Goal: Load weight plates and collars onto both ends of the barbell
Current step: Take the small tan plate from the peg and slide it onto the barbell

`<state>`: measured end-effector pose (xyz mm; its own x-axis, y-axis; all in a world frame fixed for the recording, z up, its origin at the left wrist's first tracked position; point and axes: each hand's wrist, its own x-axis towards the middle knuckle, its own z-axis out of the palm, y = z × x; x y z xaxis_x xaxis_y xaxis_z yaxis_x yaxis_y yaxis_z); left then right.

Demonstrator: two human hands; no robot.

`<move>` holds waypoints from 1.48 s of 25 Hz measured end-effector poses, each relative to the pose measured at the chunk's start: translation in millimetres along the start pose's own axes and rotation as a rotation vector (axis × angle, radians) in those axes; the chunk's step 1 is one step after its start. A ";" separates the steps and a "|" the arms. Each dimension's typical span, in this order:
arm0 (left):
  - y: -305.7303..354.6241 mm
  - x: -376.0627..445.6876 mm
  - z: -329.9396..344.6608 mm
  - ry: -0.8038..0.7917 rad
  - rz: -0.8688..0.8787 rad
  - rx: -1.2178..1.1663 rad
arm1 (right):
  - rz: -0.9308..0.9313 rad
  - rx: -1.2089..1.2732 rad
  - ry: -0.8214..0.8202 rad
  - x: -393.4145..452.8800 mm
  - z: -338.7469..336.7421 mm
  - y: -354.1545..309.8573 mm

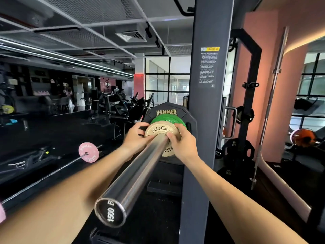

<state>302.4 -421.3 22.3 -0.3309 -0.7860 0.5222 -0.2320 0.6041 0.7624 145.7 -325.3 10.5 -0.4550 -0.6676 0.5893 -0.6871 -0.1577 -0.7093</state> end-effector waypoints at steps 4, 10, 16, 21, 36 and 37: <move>-7.5 25.8 11.0 0.062 -0.019 0.098 | 0.031 -0.120 0.103 21.4 4.8 8.7; -12.3 50.1 28.9 0.060 -0.009 0.047 | 0.159 -0.067 0.154 39.6 10.7 15.9; -13.0 54.9 26.9 -0.037 -0.029 0.037 | 0.187 -0.176 0.129 46.3 9.9 10.3; 12.3 49.4 -3.1 -0.274 -0.111 0.000 | 0.269 -0.197 0.024 41.7 -10.4 -10.0; 166.1 -22.9 43.9 -0.594 0.231 -0.054 | 0.280 -0.474 0.133 -58.7 -195.8 -40.0; 176.5 -30.3 53.8 -0.621 0.262 -0.035 | 0.289 -0.479 0.154 -68.4 -213.8 -38.8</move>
<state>222.2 -283.8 120.4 -0.8393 -0.3862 0.3827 -0.0459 0.7517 0.6578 82.4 -118.0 80.5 -0.7146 -0.5157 0.4727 -0.6863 0.3861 -0.6163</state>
